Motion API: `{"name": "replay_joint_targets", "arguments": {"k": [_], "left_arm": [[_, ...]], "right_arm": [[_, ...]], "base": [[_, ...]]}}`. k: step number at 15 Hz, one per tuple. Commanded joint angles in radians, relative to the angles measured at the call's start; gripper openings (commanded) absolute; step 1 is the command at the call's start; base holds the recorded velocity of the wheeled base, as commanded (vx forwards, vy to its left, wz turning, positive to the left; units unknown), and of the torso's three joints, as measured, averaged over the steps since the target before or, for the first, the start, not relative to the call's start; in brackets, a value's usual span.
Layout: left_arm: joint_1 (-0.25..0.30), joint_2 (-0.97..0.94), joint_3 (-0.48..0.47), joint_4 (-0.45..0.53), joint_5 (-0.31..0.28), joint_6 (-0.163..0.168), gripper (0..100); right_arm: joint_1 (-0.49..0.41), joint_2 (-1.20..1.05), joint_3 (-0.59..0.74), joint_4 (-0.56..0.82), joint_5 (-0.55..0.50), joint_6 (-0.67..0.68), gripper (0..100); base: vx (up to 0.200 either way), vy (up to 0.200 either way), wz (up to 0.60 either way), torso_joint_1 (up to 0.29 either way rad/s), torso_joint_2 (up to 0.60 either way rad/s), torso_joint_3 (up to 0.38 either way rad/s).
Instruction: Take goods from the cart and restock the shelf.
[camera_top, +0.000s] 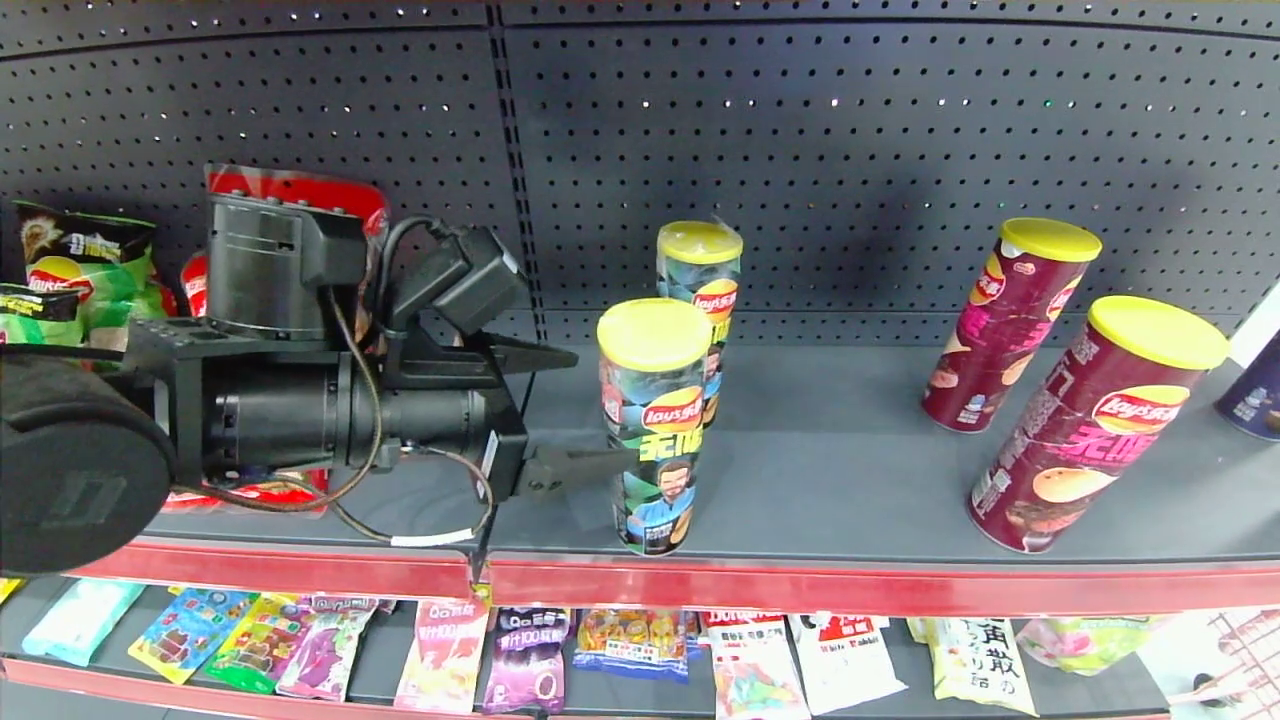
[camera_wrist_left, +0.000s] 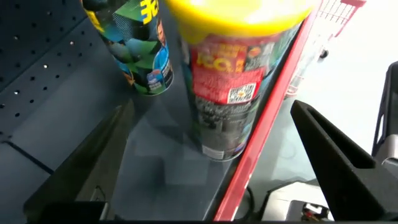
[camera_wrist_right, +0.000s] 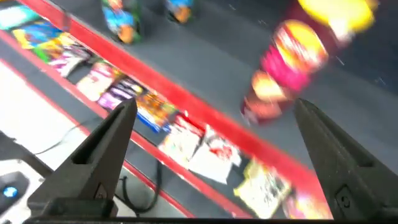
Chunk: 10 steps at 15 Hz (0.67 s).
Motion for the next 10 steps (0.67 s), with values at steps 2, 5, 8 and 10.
{"name": "replay_joint_targets", "arguments": {"k": [2,5,8,10], "left_arm": [[-0.011,-0.007,-0.009,-0.001,0.006,-0.010,100],[-0.011,-0.024,0.008,0.002,0.007,-0.013,100],[-0.008,-0.039,0.023,0.001,0.007,-0.013,100],[-0.007,-0.044,0.025,0.001,0.007,-0.013,100]], "right_arm": [[-0.154,-0.187,0.029,0.094,0.000,0.042,100],[-0.295,-0.285,0.111,0.109,0.001,0.049,100],[-0.329,-0.323,0.177,0.103,-0.009,0.120,100],[-0.329,-0.325,0.269,0.074,-0.072,0.144,100]], "base": [[0.000,0.000,0.00,0.000,0.00,0.000],[0.000,0.000,0.00,0.000,0.00,0.000],[0.000,0.000,0.00,0.000,0.00,0.000],[0.000,0.000,0.00,0.000,0.00,0.000]]}}
